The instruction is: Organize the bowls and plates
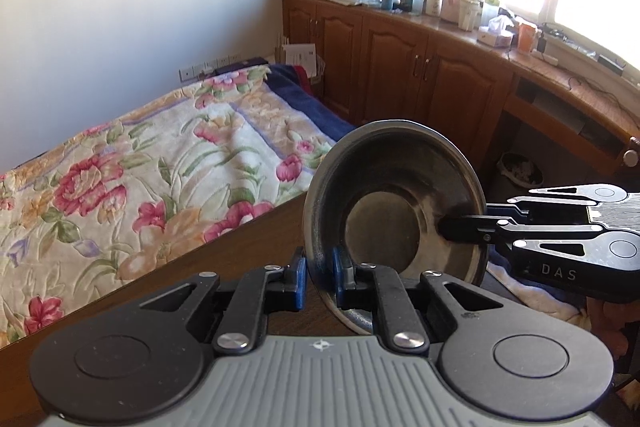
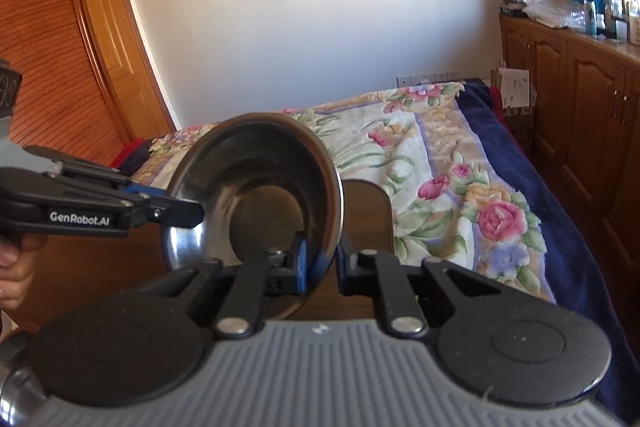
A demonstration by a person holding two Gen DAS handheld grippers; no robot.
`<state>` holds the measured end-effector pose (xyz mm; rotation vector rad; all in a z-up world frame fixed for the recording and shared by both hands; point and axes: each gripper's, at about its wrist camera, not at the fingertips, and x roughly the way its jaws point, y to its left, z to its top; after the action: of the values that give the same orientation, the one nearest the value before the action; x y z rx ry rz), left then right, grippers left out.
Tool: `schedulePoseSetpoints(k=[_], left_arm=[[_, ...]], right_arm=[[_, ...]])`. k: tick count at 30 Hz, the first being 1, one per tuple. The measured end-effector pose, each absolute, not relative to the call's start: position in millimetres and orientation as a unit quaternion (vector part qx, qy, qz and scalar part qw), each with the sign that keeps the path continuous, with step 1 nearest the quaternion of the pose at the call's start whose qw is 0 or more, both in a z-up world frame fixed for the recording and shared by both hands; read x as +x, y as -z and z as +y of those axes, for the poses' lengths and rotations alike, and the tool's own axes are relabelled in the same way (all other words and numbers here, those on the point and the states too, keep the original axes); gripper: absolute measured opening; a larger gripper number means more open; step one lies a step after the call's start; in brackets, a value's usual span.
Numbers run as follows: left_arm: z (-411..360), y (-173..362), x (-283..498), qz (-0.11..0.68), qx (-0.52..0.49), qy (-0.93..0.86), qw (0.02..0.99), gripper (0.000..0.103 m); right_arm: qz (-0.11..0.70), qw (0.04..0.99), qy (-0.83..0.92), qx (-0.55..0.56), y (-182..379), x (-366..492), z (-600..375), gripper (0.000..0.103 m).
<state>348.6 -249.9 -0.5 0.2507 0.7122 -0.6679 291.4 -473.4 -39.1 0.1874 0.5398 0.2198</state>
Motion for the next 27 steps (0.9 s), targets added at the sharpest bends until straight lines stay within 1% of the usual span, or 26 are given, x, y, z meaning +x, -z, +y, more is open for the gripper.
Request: schedulePoseSetpoints(k=[9,27], left_arm=[[-228.2,-25.0,322.1,0.319,0.115,0.322,0.884,0.015],[-179.6,-51.1,261.0,0.286,0.105,0.328,0.894,0.015]], right_arm=[[0.246,0.961,-0.107,0.070,15.4,274.7,-463.4,0.016],[0.228,0.966,-0.116,0.040,-9.2,238.5,-436.3,0.015]])
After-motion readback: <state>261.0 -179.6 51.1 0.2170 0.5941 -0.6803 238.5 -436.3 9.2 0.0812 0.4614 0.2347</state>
